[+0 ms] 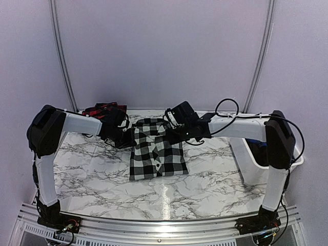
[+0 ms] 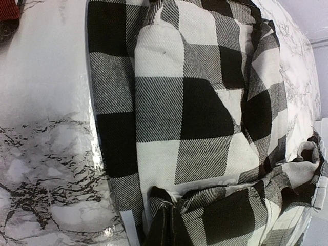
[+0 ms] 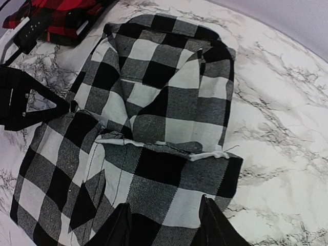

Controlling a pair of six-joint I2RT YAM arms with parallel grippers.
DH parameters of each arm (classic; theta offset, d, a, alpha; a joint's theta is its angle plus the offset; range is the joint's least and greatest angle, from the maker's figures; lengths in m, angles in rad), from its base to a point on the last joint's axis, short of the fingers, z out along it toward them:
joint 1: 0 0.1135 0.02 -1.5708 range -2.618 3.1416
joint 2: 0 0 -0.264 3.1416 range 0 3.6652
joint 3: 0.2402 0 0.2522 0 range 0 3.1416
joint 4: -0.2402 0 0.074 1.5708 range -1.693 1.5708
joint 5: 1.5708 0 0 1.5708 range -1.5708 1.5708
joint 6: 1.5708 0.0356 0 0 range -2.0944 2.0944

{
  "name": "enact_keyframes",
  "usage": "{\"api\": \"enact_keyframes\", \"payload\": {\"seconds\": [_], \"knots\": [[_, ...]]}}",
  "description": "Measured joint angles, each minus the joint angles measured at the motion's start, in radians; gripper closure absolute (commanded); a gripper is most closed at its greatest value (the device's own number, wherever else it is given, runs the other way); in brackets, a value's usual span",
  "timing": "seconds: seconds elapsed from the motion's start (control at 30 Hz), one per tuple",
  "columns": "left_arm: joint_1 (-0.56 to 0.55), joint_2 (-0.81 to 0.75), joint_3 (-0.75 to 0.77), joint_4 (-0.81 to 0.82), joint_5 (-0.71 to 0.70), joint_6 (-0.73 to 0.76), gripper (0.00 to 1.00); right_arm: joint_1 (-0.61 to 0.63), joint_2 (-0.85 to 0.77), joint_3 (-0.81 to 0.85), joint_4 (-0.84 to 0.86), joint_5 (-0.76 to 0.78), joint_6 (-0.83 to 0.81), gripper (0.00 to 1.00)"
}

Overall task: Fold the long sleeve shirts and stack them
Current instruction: Smooth out the 2/3-rectangle-folded shirt at the center of the board.

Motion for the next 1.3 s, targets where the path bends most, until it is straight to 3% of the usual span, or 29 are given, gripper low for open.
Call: {"api": "enact_keyframes", "payload": {"seconds": [0.17,0.4,0.63,0.93,1.03,1.17,1.3], "knots": [[0.0,0.001,0.012,-0.003,0.0,0.0,0.98,0.004,0.132,0.022,0.03,-0.036,-0.004,0.42],[0.0,0.014,0.045,-0.003,0.002,0.0,0.98,0.004,0.35,0.205,-0.002,-0.04,-0.014,0.29],[0.0,0.019,0.047,-0.006,-0.019,0.016,0.94,0.004,0.334,0.225,-0.05,-0.001,0.0,0.32],[0.0,0.019,0.069,-0.029,-0.063,0.032,0.9,0.016,0.169,0.196,-0.066,0.006,0.036,0.57],[0.0,0.019,0.076,-0.042,-0.08,0.033,0.9,0.028,0.192,0.224,-0.058,-0.006,0.046,0.57],[0.002,0.019,0.091,-0.058,-0.096,0.032,0.89,0.034,0.283,0.282,-0.058,-0.029,0.051,0.48],[0.008,0.024,0.113,-0.066,-0.097,0.034,0.87,0.031,0.406,0.365,-0.075,-0.029,0.052,0.46]]}}
